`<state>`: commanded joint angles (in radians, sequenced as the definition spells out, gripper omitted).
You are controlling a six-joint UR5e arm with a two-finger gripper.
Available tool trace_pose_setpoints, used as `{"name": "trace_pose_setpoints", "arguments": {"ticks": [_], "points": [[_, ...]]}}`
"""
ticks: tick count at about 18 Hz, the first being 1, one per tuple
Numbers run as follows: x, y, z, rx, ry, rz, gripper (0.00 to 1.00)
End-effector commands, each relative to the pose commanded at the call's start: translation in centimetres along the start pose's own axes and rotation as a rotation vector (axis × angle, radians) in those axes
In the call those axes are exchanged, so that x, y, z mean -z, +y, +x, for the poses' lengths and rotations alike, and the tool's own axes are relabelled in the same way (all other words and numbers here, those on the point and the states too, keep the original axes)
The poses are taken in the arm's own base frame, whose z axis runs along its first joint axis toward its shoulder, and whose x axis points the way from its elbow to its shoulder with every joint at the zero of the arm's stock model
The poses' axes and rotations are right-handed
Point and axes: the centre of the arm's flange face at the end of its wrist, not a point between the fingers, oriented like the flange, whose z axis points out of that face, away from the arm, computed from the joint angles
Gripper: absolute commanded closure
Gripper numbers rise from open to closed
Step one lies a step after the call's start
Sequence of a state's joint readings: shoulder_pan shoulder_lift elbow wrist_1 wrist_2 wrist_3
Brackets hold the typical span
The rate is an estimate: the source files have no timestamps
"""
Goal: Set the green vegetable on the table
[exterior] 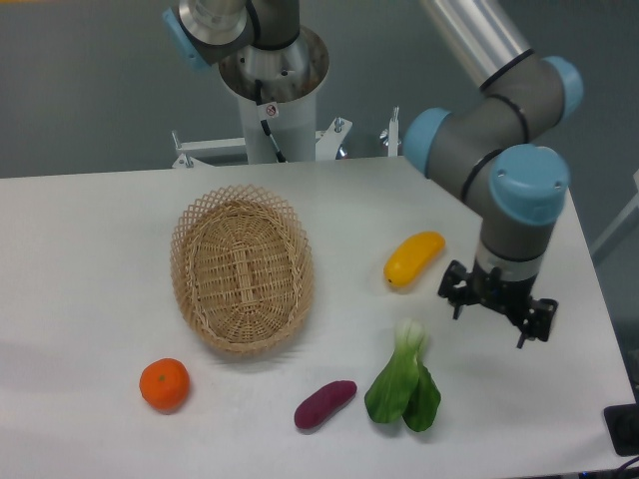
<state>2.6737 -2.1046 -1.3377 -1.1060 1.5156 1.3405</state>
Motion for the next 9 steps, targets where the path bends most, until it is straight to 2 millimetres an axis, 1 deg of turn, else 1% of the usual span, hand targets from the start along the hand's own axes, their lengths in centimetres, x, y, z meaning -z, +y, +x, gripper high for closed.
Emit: {"name": "trace_pose_setpoints", "arguments": {"ticks": [2,4,7,9], "points": [[0.0,1.1,-0.5,-0.031,0.001,-0.005,0.0],[0.0,2.1,-0.7,-0.111,0.018,-0.012,0.0],[0.0,3.3,-1.4,-0.141,0.018,-0.018,0.0],[-0.3,3.7,-1.5,-0.193,0.02,-0.033,0.0]]}}
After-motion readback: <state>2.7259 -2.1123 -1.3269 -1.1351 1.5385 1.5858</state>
